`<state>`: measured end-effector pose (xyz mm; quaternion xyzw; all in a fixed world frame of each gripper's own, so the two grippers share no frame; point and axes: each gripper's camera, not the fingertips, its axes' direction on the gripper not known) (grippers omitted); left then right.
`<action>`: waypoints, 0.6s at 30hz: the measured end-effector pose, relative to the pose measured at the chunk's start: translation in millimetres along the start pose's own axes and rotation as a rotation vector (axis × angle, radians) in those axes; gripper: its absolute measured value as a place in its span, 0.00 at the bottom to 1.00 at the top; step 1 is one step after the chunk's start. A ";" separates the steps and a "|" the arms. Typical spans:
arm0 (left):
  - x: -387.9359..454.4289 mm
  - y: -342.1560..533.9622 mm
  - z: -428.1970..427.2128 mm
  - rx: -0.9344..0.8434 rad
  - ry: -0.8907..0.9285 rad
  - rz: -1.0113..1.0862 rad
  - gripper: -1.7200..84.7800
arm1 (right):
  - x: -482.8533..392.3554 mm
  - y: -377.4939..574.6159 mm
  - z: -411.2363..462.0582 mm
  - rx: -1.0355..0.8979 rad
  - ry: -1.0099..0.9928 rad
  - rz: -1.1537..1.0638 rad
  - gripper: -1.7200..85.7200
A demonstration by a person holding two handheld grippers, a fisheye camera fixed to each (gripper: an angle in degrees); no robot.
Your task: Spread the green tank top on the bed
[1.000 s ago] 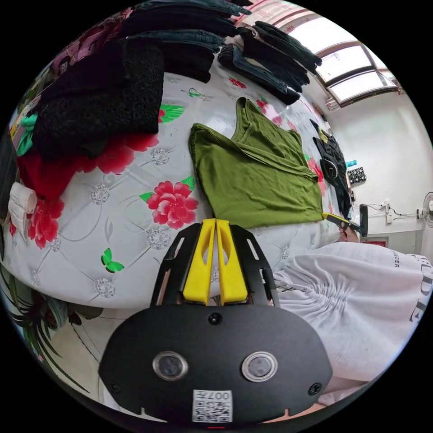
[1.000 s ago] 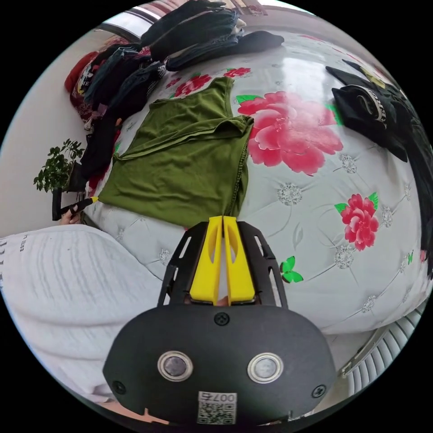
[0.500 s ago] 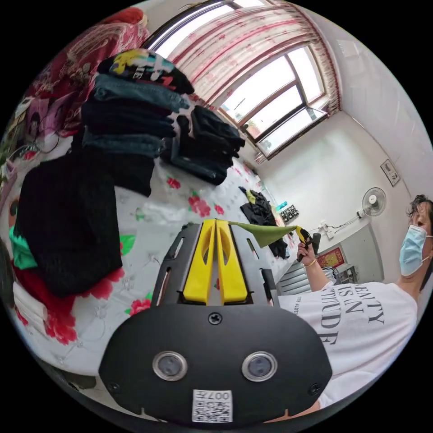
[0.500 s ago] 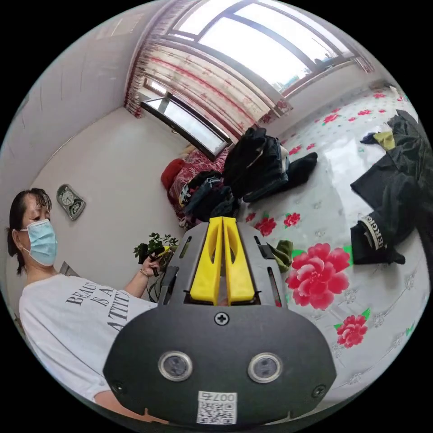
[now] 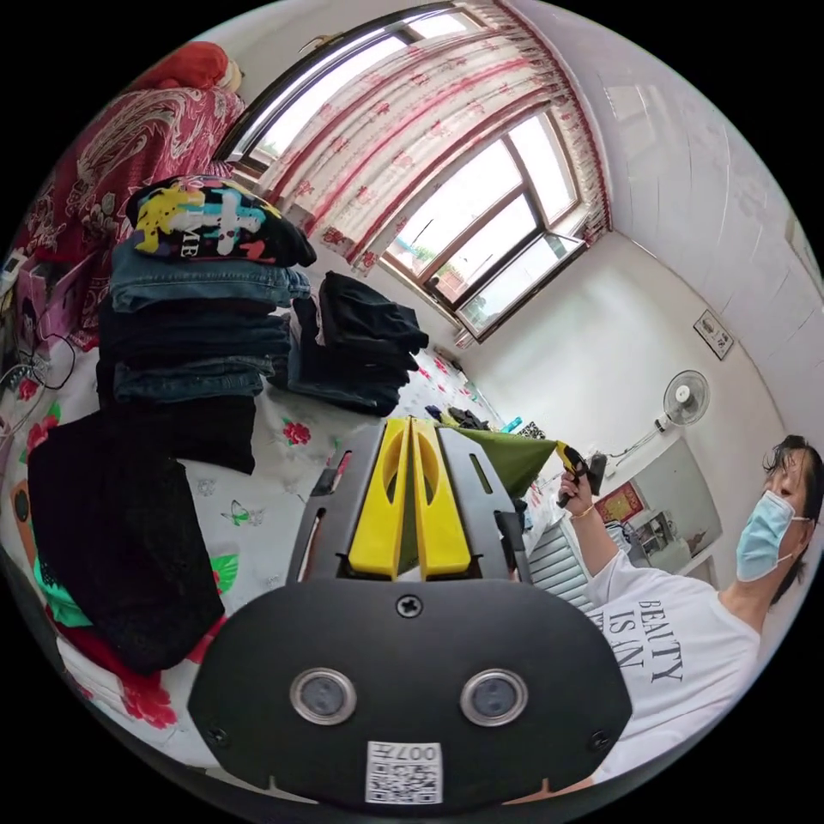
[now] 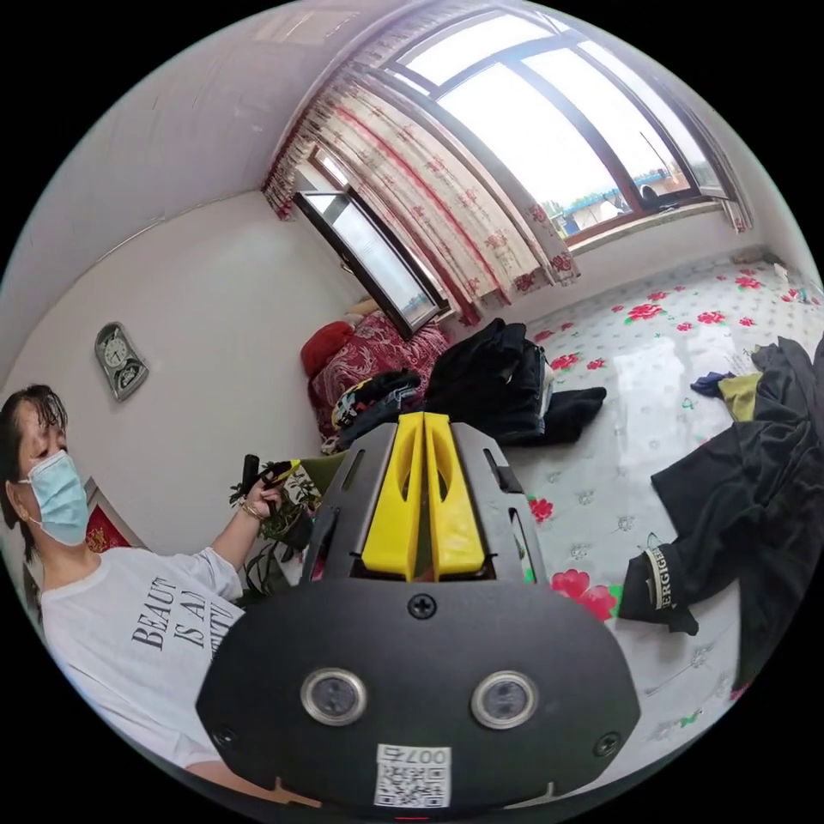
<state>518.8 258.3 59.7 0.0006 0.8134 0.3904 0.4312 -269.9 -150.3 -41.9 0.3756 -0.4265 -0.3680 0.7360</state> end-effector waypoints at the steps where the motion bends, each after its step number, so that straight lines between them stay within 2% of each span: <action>1: 1.0 -1.9 -1.9 0.011 0.004 0.004 0.01 | -5.4 -6.5 -6.0 0.034 -0.028 -0.021 0.02; 6: 18.3 8.9 -32.6 0.077 -0.007 0.125 0.01 | -29.3 -2.6 -33.2 0.060 -0.050 -0.167 0.02; 10: 13.9 47.6 -44.4 0.038 0.013 0.122 0.01 | -25.6 58.4 -43.7 -0.017 -0.034 -0.187 0.02; 13: 1.7 100.4 -47.8 0.036 0.015 0.072 0.01 | -3.1 129.5 -44.0 -0.070 0.007 -0.094 0.02; 16: -29.6 159.3 -38.6 -0.028 -0.004 -0.094 0.01 | 42.0 206.8 -35.5 -0.165 0.037 0.120 0.02; 18: -63.6 199.6 -28.0 -0.110 -0.003 -0.304 0.01 | 69.5 250.1 -29.9 -0.217 0.038 0.261 0.02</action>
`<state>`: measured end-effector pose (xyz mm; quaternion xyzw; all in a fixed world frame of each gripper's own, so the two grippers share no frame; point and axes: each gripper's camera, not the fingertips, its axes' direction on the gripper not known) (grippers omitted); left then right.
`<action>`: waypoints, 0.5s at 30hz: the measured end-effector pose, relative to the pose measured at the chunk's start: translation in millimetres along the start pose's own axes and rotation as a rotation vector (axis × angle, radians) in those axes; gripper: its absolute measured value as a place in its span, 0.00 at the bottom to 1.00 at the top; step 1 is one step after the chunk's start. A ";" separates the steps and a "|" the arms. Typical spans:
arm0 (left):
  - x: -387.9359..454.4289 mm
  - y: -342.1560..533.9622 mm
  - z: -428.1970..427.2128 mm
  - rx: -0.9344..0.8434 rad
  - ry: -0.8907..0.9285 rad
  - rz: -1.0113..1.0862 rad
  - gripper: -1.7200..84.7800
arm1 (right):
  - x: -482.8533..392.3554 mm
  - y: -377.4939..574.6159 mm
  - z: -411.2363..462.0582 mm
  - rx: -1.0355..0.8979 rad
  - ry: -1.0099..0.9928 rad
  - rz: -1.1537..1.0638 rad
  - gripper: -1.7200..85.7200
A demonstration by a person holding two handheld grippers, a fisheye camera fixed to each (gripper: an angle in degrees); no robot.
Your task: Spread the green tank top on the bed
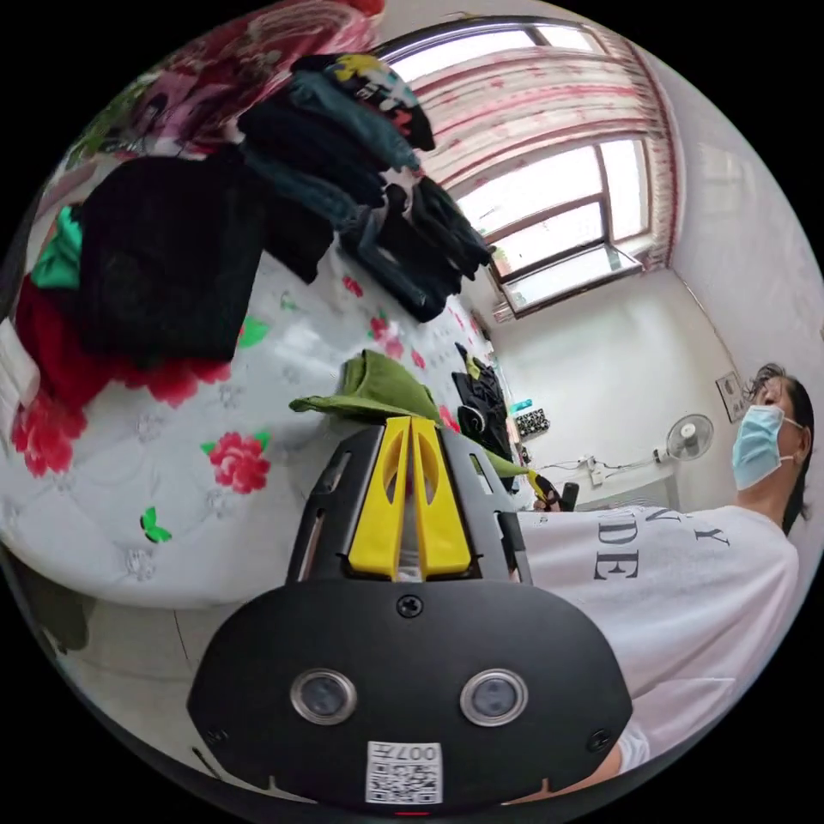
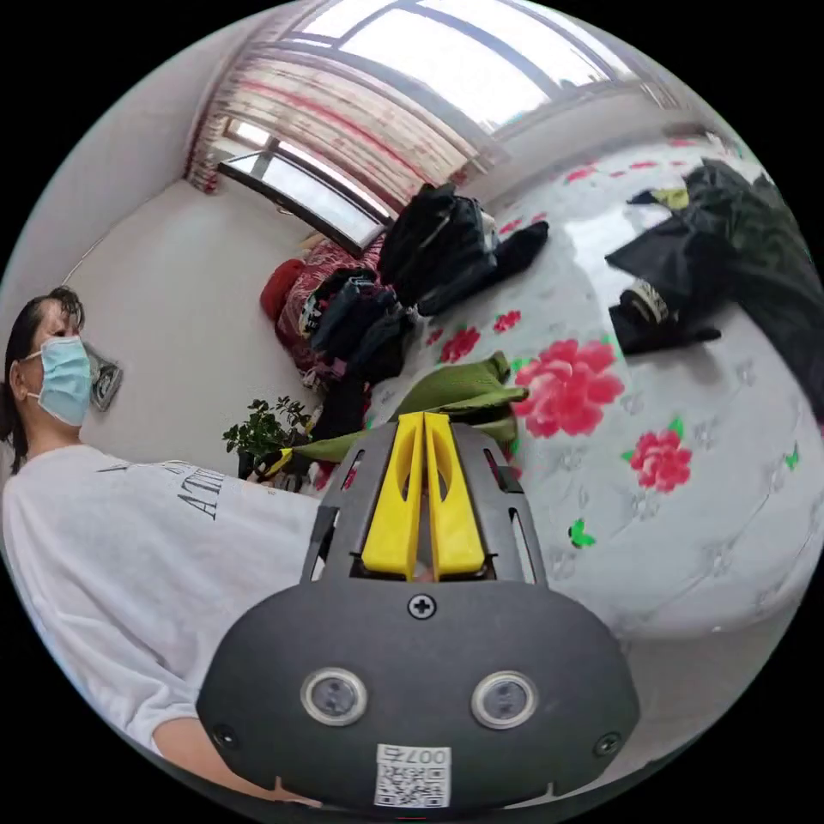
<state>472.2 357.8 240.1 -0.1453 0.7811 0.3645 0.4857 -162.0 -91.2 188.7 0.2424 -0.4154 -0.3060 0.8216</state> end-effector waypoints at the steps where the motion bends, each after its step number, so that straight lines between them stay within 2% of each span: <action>1: -7.7 5.1 2.7 -0.012 0.002 -0.034 0.01 | 20.7 18.2 8.0 -0.029 -0.021 0.075 0.02; 4: -24.7 15.6 10.7 -0.061 -0.008 -0.096 0.01 | 54.3 45.1 15.6 -0.062 -0.059 0.191 0.02; 7: -29.0 7.1 14.3 -0.073 -0.002 -0.084 0.01 | 72.7 44.2 13.2 -0.058 -0.049 0.204 0.02; 15: -62.2 -103.2 74.5 -0.025 -0.086 -0.065 0.02 | 132.6 -49.7 59.3 -0.021 -0.017 0.140 0.02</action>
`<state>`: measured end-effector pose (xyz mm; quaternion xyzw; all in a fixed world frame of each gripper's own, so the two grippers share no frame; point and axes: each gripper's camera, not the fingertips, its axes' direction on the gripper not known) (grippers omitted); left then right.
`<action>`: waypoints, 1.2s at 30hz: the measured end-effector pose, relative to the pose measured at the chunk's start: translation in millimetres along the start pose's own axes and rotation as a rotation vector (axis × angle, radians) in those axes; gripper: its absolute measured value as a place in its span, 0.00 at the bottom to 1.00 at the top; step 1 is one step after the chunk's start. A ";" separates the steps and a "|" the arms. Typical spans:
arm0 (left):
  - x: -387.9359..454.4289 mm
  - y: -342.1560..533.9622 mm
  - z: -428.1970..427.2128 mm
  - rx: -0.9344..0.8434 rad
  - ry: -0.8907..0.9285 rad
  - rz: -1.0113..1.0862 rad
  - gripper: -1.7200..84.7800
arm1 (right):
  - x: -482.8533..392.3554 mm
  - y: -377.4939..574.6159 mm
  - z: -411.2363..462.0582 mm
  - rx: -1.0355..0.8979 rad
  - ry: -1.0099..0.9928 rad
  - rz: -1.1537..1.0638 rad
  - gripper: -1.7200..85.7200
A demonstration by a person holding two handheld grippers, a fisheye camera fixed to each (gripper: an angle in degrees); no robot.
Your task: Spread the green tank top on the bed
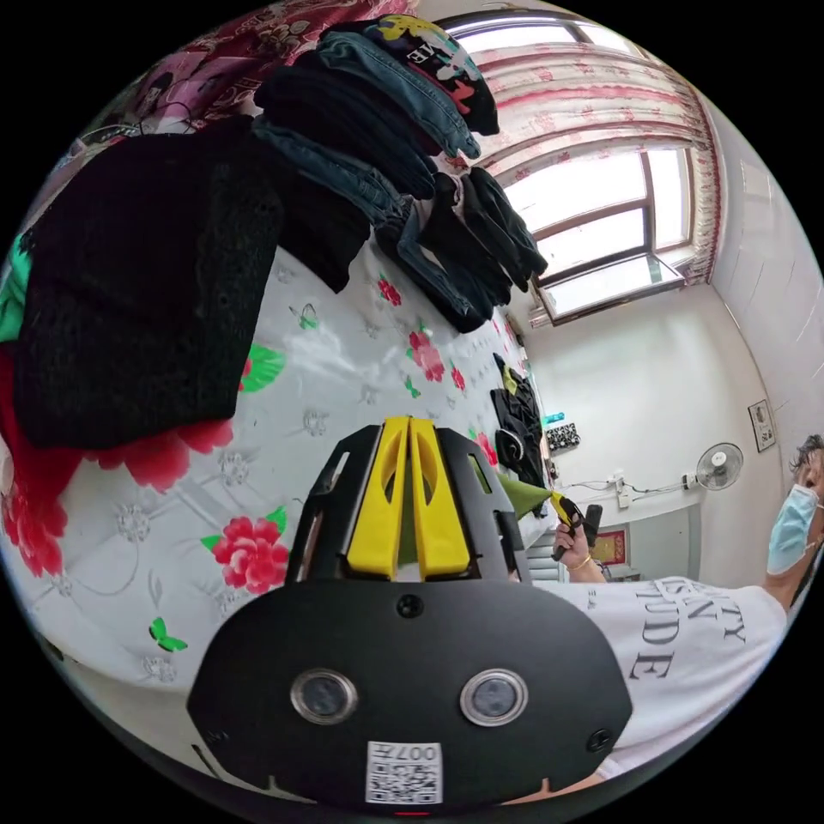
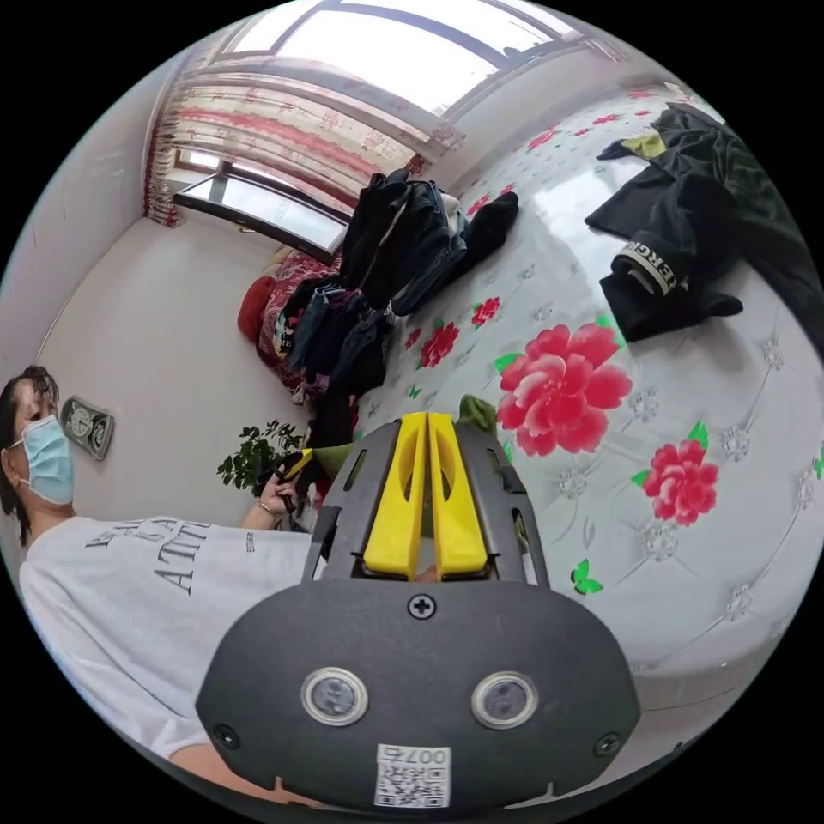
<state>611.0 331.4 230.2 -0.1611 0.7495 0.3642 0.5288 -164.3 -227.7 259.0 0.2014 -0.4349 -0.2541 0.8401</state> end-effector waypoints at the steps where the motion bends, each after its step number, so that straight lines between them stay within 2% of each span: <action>1: -0.8 -9.9 5.1 0.017 -0.015 -0.001 0.04 | 8.4 -19.8 12.1 0.015 0.032 0.004 0.03; 7: -7.5 -67.8 51.0 0.001 -0.103 -0.054 0.08 | 66.8 -53.0 66.4 0.040 0.166 0.159 0.08; 13: -20.5 -23.6 67.2 -0.115 -0.150 -0.008 0.09 | 132.5 46.6 69.2 0.059 0.181 0.377 0.12; 17: -55.5 27.6 57.0 -0.146 -0.127 -0.161 0.09 | 175.4 131.4 60.1 0.118 0.167 0.595 0.13; 22: -85.8 46.6 45.7 -0.107 -0.125 -0.291 0.09 | 192.8 149.7 77.0 0.188 0.126 0.604 0.12; 28: -109.1 25.9 56.1 -0.097 -0.081 -0.319 0.09 | 208.5 103.4 150.5 0.076 0.045 0.542 0.07; 30: -114.1 20.5 60.6 -0.105 -0.034 -0.323 0.10 | 184.8 77.1 169.6 0.067 0.013 0.435 0.06; 33: -115.1 18.0 59.4 -0.108 -0.031 -0.292 0.10 | 92.4 30.4 220.5 -0.071 0.028 0.086 0.06; 35: -117.4 18.8 56.3 -0.104 -0.028 -0.282 0.10 | -0.9 24.2 277.1 -0.215 -0.002 -0.220 0.06; 36: -120.0 20.2 53.6 -0.096 -0.023 -0.282 0.10 | -22.5 28.3 292.1 -0.250 -0.016 -0.285 0.07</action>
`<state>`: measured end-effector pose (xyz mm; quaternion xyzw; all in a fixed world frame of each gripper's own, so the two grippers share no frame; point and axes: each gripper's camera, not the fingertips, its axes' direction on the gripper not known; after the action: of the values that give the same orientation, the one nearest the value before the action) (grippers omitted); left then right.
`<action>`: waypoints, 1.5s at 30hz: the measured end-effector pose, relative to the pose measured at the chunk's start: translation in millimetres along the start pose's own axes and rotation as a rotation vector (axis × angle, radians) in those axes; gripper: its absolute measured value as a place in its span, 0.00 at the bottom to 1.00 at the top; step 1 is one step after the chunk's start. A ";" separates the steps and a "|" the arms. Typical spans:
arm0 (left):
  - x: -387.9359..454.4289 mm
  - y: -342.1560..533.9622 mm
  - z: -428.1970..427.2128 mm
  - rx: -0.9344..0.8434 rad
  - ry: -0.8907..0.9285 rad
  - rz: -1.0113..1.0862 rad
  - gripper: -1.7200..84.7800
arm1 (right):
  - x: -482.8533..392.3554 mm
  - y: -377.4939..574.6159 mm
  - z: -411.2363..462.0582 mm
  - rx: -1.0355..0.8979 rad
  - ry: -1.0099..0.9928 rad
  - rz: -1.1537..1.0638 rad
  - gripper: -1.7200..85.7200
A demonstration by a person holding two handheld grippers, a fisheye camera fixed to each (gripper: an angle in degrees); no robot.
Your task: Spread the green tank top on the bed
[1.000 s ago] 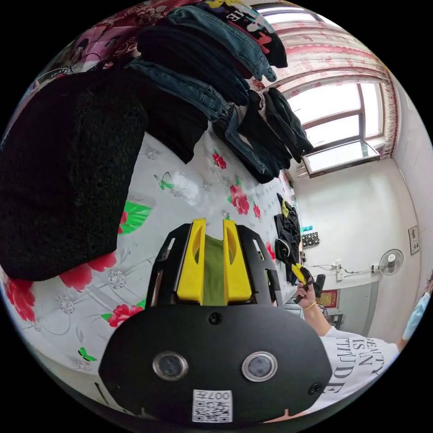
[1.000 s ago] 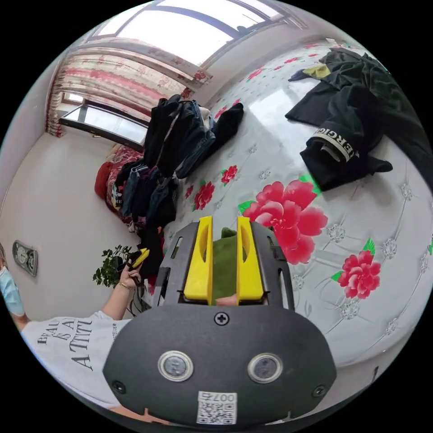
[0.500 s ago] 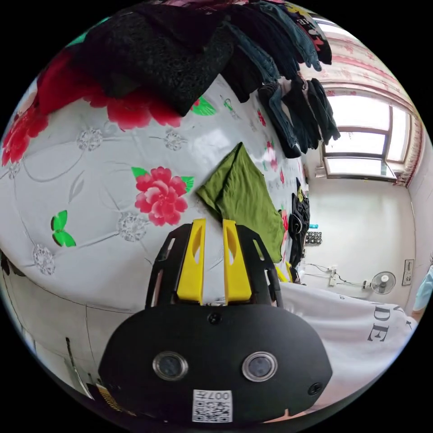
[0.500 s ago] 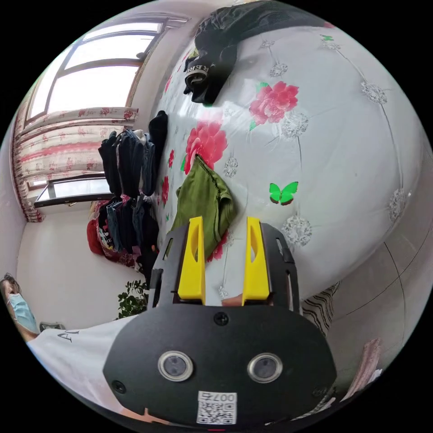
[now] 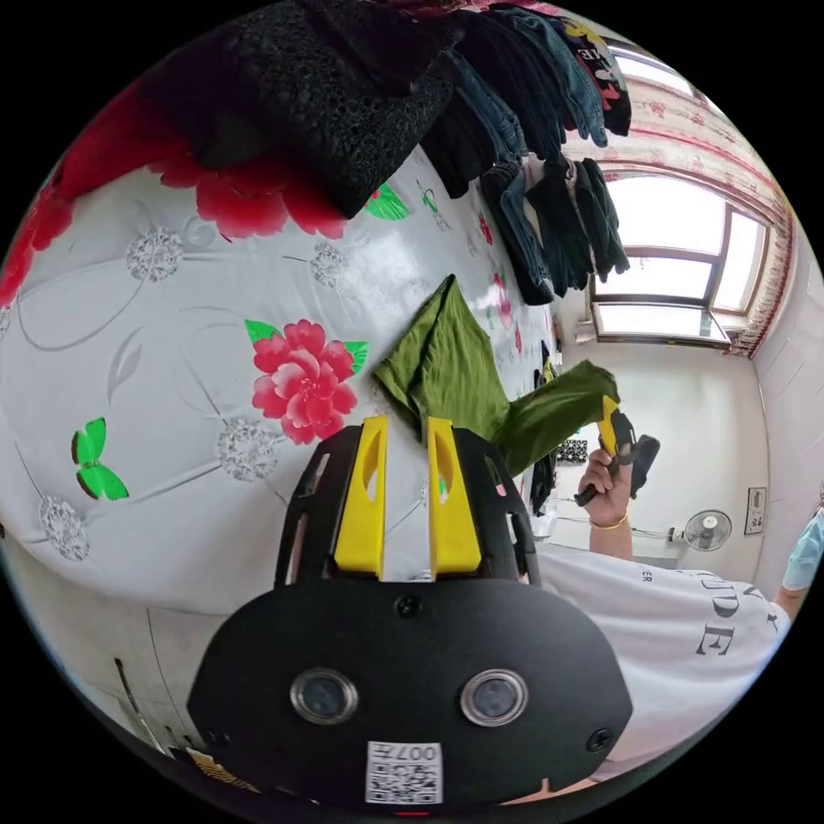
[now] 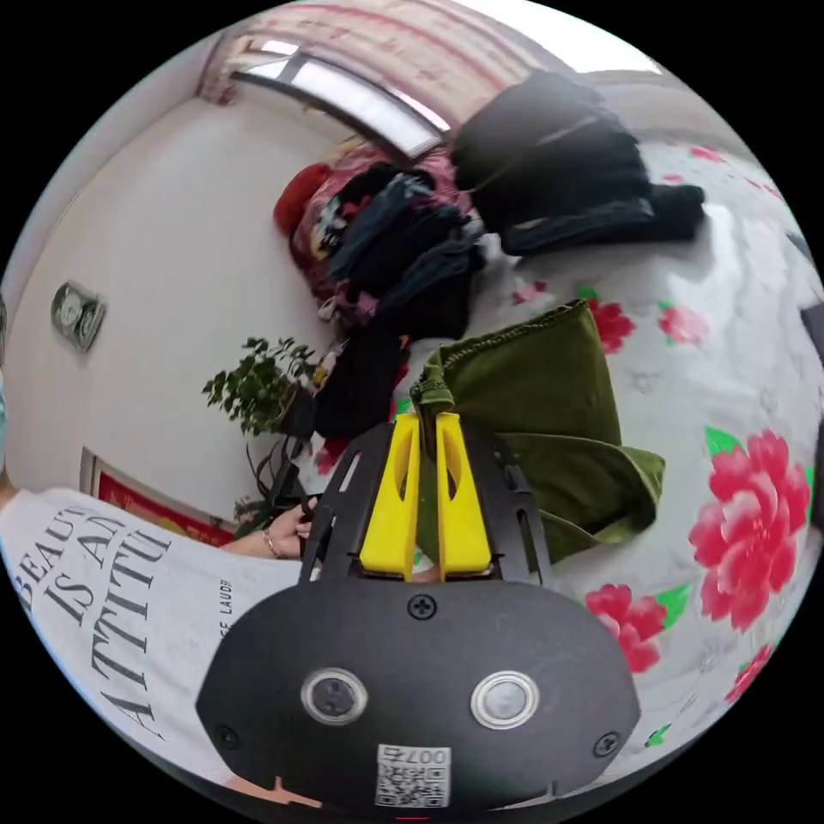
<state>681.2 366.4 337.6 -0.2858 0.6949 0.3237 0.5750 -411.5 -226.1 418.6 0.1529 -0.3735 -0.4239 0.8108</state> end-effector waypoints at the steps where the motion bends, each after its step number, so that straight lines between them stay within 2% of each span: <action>1: -1.8 0.5 -1.3 0.005 0.004 -0.002 0.10 | -37.9 -4.9 32.0 -0.062 -0.024 -0.104 0.08; 3: -10.0 2.6 -5.9 0.028 0.017 -0.010 0.10 | -79.1 0.5 83.5 -0.164 -0.099 -0.200 0.09; 5: -16.6 4.0 -8.2 0.041 0.024 -0.024 0.11 | -99.4 18.8 146.0 -0.361 -0.204 -0.243 0.11; 7: -22.2 4.9 -9.2 0.049 0.049 -0.031 0.12 | -94.3 34.3 165.8 -0.433 -0.172 -0.236 0.12; 9: -27.0 4.8 -8.1 0.046 0.087 -0.027 0.13 | -72.2 43.7 161.4 -0.413 -0.111 -0.179 0.12; 14: -29.2 -4.3 2.0 0.024 0.146 -0.006 0.15 | 46.8 89.7 116.5 -0.276 -0.057 0.250 0.13; 17: -25.9 -18.7 14.0 -0.006 0.180 0.006 0.16 | 94.5 131.6 113.6 -0.261 -0.112 0.459 0.13; 20: -21.3 -35.5 29.1 -0.051 0.188 0.011 0.14 | 118.7 155.0 134.8 -0.311 -0.194 0.560 0.12; 24: -23.9 -52.4 48.5 -0.107 0.136 -0.055 0.06 | 143.2 161.1 148.8 -0.355 -0.207 0.615 0.08; 28: -11.3 -59.0 51.9 -0.089 0.147 -0.011 0.04 | 155.8 165.0 141.8 -0.281 -0.353 0.669 0.04; 30: 6.0 -63.8 48.0 -0.060 0.230 0.028 0.04 | 149.5 157.0 127.8 -0.236 -0.388 0.645 0.03; 33: 43.7 -87.2 43.5 -0.032 0.295 0.121 0.03 | 145.6 122.1 96.2 -0.123 -0.501 0.641 0.03; 36: 103.2 -145.7 39.3 0.007 0.373 0.265 0.02 | 138.9 34.5 51.7 -0.008 -0.555 0.535 0.02; 41: 256.9 -256.0 11.3 0.146 0.509 0.617 0.03 | 58.0 -183.1 -65.0 0.191 -0.512 0.106 0.02; 45: 388.3 -309.7 -17.7 0.307 0.527 0.868 0.04 | -7.9 -285.0 -136.2 0.334 -0.429 -0.115 0.03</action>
<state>840.5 148.6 -79.8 0.0440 0.9096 0.3438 0.2293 -477.6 -398.4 162.1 0.2118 -0.5921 -0.4245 0.6514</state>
